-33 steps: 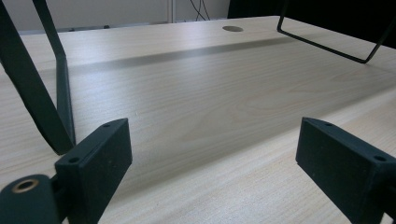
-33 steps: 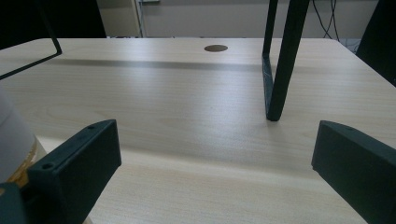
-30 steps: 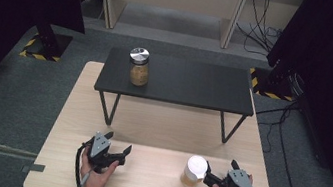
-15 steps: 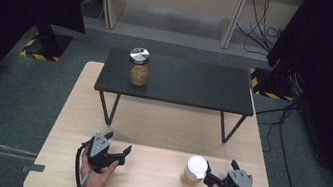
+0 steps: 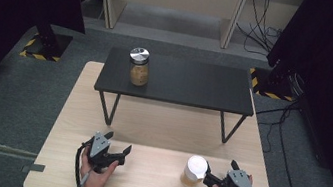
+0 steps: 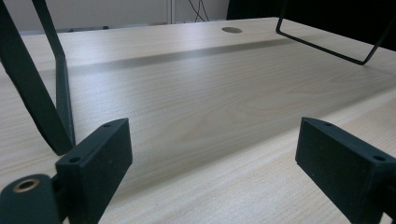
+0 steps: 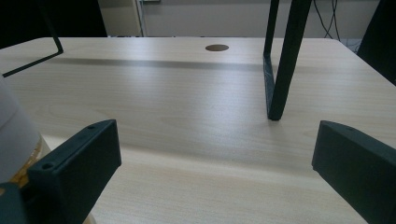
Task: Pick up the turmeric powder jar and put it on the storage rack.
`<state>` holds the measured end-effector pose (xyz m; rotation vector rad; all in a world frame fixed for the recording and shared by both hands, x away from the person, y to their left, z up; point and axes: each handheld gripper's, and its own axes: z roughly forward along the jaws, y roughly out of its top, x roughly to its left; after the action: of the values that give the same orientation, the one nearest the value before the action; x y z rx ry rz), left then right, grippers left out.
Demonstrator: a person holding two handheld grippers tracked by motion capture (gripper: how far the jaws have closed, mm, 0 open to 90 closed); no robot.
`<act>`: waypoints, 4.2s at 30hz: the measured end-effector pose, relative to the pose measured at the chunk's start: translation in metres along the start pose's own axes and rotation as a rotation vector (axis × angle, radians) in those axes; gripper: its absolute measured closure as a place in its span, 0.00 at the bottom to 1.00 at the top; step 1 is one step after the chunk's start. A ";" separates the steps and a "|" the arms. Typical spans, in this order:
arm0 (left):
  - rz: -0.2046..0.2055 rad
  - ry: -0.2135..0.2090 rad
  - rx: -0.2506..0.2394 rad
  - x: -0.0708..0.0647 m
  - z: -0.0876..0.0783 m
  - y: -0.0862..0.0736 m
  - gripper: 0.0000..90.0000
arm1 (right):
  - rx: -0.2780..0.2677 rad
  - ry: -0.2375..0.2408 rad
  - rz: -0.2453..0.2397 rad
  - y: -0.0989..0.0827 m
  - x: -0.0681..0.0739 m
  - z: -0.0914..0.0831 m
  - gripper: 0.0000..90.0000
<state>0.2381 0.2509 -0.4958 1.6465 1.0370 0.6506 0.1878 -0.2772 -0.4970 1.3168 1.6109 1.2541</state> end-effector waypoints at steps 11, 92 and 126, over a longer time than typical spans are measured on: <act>0.002 -0.004 -0.001 0.000 0.000 0.000 0.11 | -0.011 0.018 0.023 -0.002 -0.005 -0.001 0.01; -0.002 -0.010 -0.006 0.002 0.000 -0.001 0.11 | -0.013 0.683 -0.255 0.007 -0.080 0.026 0.10; -0.003 -0.013 -0.006 0.002 0.000 -0.001 0.11 | 0.005 0.644 -0.258 0.011 -0.065 0.029 0.34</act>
<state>0.2390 0.2526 -0.4968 1.6417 1.0263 0.6397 0.2332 -0.3328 -0.4988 0.6954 2.1340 1.5997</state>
